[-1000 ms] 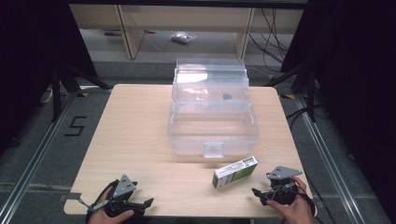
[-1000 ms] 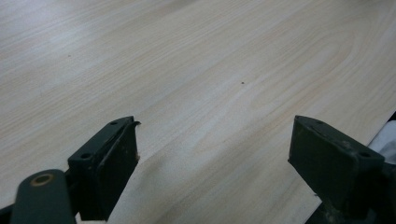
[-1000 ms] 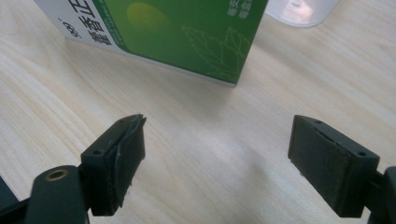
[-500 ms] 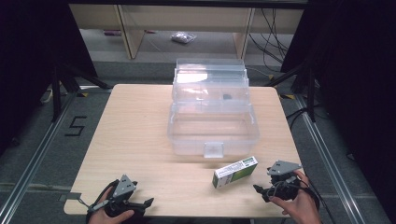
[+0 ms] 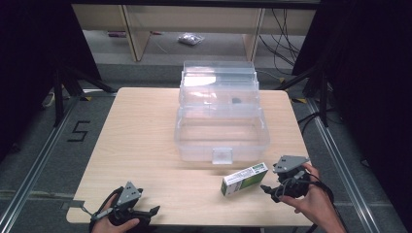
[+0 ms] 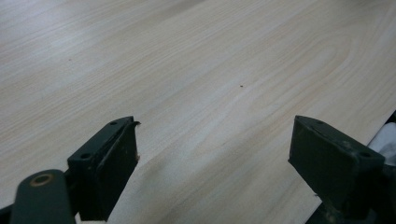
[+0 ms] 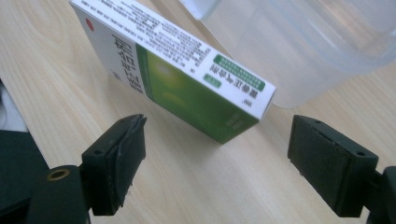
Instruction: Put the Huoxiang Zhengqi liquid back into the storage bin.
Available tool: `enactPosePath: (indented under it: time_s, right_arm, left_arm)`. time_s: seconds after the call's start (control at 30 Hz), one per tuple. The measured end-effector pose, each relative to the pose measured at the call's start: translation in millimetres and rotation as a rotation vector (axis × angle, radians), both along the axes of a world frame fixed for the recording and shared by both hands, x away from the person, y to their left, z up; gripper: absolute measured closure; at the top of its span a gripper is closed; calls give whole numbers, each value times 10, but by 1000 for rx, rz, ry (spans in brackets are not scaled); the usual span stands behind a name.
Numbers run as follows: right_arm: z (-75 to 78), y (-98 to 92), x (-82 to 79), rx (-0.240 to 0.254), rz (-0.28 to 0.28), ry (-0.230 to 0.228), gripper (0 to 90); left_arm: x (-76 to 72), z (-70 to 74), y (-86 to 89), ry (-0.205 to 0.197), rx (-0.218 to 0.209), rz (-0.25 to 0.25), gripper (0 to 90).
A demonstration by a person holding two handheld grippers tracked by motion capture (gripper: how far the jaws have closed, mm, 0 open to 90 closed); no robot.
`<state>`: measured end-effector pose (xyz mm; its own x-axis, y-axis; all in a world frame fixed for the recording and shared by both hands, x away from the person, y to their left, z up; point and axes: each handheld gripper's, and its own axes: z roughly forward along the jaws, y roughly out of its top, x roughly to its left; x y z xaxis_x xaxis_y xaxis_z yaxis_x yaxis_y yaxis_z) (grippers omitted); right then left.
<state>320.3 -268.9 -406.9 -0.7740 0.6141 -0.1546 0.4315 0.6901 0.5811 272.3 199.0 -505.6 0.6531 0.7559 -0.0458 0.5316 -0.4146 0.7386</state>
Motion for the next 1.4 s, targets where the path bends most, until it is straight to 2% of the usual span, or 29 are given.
enactPosePath:
  time_s: [0.13, 0.17, 0.2, 0.3, 0.33, 0.37, 0.4, 0.47, 0.5, 0.53, 0.67, 0.73, 0.77, 0.8, 0.83, 0.9, 1.0, 1.07, 1.1, 1.17, 1.2, 1.23, 1.27, 1.3, 1.33, 1.37, 1.4]
  right_arm:
    - [95, 81, 41, -35, 45, 3, 201]
    - [105, 104, 54, -35, 53, -1, 201]
    - [127, 143, 75, -44, 68, 4, 200]
    - [132, 195, 109, -54, 89, 0, 200]
    - [141, 224, 120, -62, 97, 11, 200]
    - [128, 254, 145, -61, 115, -6, 201]
    - [157, 286, 163, -82, 124, 26, 203]
    - [168, 338, 196, -104, 156, 32, 203]
    - [173, 374, 210, -118, 161, 38, 203]
    - [170, 401, 241, -127, 192, 44, 203]
    - [165, 494, 321, -154, 216, 54, 204]
    - [158, 554, 371, -166, 224, 82, 208]
    - [158, 554, 371, -166, 224, 82, 208]
    - [145, 589, 413, -189, 245, 82, 217]
    - [145, 589, 413, -189, 245, 82, 217]
    - [138, 619, 439, -204, 253, 94, 219]
    - [123, 676, 495, -235, 288, 115, 221]
    - [110, 701, 518, -249, 297, 130, 221]
    - [110, 701, 518, -249, 297, 130, 221]
    - [100, 716, 541, -260, 296, 149, 223]
    - [93, 722, 558, -268, 304, 163, 223]
    - [82, 732, 568, -278, 297, 154, 223]
    - [62, 747, 594, -289, 317, 198, 223]
    - [62, 747, 594, -289, 317, 198, 223]
    - [47, 759, 608, -297, 341, 195, 223]
    - [32, 773, 600, -305, 323, 195, 223]
    - [21, 782, 610, -312, 339, 197, 224]
  left_arm:
    - [-10, -1, -11, 0, -19, 1, 148]
    - [-8, -1, -9, 2, -18, 1, 148]
    - [-2, -1, 0, 0, 1, -2, 148]
    - [-6, -4, -11, 3, -15, -1, 148]
    - [-6, -4, -11, 3, -16, 0, 148]
    - [-6, -4, -11, 3, -17, 0, 148]
    - [-5, -2, -5, 4, -9, -3, 148]
    - [-5, -6, -8, 4, -18, 2, 149]
    - [0, 0, 6, 2, 3, -3, 148]
    - [0, -1, 4, 1, 0, 0, 148]
    - [-1, -2, 6, 3, -1, 0, 148]
    - [0, 0, 8, 1, 2, -2, 148]
    - [1, -1, 7, 1, 2, -1, 148]
    - [-2, -6, -2, 5, -17, -1, 149]
    - [-2, -6, -2, 5, -17, -1, 148]
    - [0, -1, 7, 3, 2, -2, 148]
    - [-1, -9, -4, 5, -21, 1, 148]
    - [-4, -9, -6, 6, -22, 2, 148]
    - [4, -4, 8, 3, 2, -5, 148]
    - [-2, -9, -3, 7, -23, 1, 148]
    - [-2, -9, -4, 8, -22, 3, 148]
    - [-2, -7, -2, 13, -20, -2, 149]
    - [-1, -4, -2, 16, -19, -5, 148]
    - [-1, -6, -3, 13, -20, -2, 148]
    - [-1, -9, -7, 7, -20, 2, 148]
    - [1, -9, -6, 4, -22, -3, 149]
    - [-3, -10, -8, 6, -24, 1, 148]
